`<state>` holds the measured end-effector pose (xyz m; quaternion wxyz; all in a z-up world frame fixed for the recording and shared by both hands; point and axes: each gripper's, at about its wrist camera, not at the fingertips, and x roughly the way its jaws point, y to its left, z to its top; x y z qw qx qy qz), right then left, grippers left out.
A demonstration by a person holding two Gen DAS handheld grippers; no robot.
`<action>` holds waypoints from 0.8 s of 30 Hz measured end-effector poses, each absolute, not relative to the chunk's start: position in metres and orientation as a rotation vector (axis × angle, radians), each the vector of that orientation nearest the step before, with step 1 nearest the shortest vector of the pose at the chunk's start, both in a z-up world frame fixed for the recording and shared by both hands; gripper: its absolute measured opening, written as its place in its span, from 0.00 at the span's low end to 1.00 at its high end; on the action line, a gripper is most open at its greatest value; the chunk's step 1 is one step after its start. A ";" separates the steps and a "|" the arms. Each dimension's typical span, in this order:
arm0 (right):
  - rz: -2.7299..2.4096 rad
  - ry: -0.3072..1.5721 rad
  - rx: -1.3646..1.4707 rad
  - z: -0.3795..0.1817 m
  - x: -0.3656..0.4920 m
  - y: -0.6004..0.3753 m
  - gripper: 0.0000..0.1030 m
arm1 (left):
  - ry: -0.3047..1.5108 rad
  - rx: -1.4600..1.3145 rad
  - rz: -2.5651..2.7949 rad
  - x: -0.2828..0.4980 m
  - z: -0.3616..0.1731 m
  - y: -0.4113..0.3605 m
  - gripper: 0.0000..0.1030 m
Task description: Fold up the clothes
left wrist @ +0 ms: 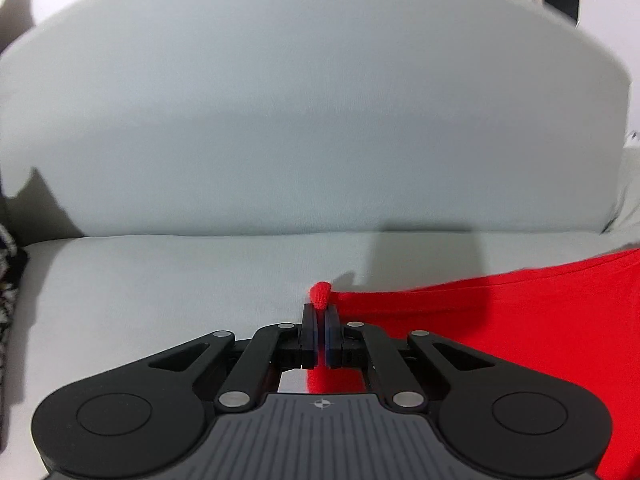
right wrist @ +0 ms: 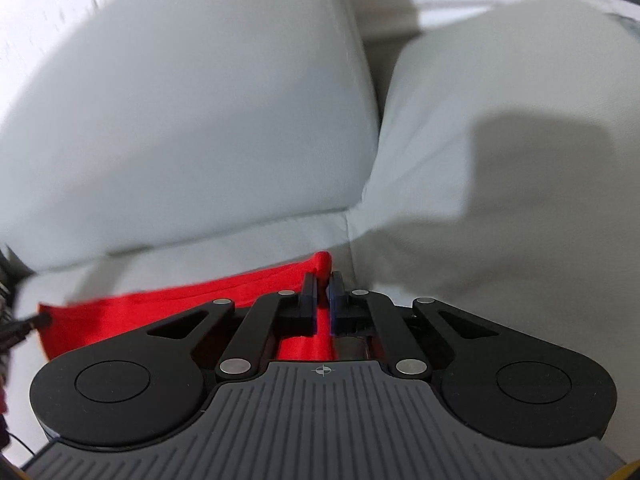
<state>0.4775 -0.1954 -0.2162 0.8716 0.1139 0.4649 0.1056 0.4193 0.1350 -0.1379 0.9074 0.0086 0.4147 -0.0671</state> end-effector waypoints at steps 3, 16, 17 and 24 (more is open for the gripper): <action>0.220 0.950 0.290 -0.184 0.444 -0.204 0.04 | 0.846 -0.006 -0.149 0.388 -0.108 0.143 0.02; 0.238 1.140 0.562 -0.142 0.221 -0.283 0.04 | 1.021 -0.161 -0.149 0.154 -0.050 0.183 0.02; 0.229 1.190 0.521 -0.156 0.207 -0.279 0.04 | 1.074 -0.118 -0.136 0.137 -0.064 0.183 0.02; 0.145 1.283 0.487 -0.217 0.152 -0.280 0.04 | 1.091 -0.046 -0.069 0.073 -0.097 0.162 0.02</action>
